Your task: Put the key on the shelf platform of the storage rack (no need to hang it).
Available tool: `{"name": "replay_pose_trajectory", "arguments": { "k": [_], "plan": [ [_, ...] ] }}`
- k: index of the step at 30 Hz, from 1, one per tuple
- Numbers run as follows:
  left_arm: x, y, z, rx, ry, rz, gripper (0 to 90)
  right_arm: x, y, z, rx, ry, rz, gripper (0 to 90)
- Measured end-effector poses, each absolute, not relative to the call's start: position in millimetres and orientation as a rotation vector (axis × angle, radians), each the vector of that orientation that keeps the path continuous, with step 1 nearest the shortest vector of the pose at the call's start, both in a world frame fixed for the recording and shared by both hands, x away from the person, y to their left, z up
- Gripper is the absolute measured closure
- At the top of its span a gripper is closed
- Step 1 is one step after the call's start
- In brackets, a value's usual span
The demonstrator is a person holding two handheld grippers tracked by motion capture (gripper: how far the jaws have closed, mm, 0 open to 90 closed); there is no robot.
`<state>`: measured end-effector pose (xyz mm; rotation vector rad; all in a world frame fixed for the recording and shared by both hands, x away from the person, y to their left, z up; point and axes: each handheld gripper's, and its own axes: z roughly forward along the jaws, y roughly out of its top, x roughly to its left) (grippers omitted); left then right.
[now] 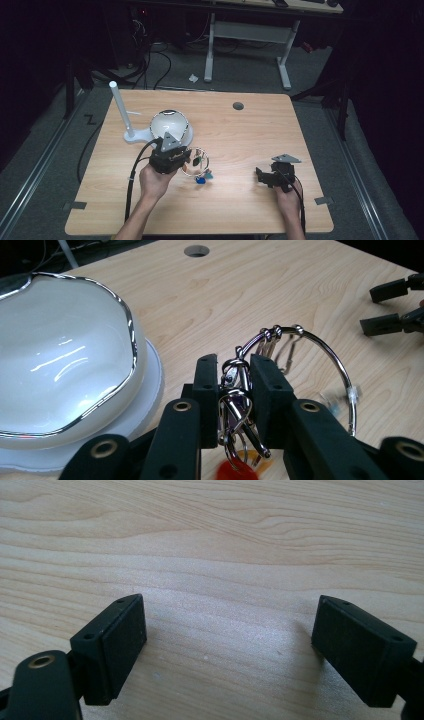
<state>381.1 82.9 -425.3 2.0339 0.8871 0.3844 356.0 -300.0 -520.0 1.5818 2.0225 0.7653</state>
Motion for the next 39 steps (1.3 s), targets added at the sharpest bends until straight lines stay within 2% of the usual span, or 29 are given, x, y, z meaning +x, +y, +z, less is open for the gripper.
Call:
{"name": "replay_pose_trajectory", "arguments": {
  "k": [39],
  "plan": [
    [405.3,136.7,-366.7,1.919,0.953,0.372,75.1,356.0,-300.1,-520.1,1.580,2.023,0.765,14.3]
  ]
}}
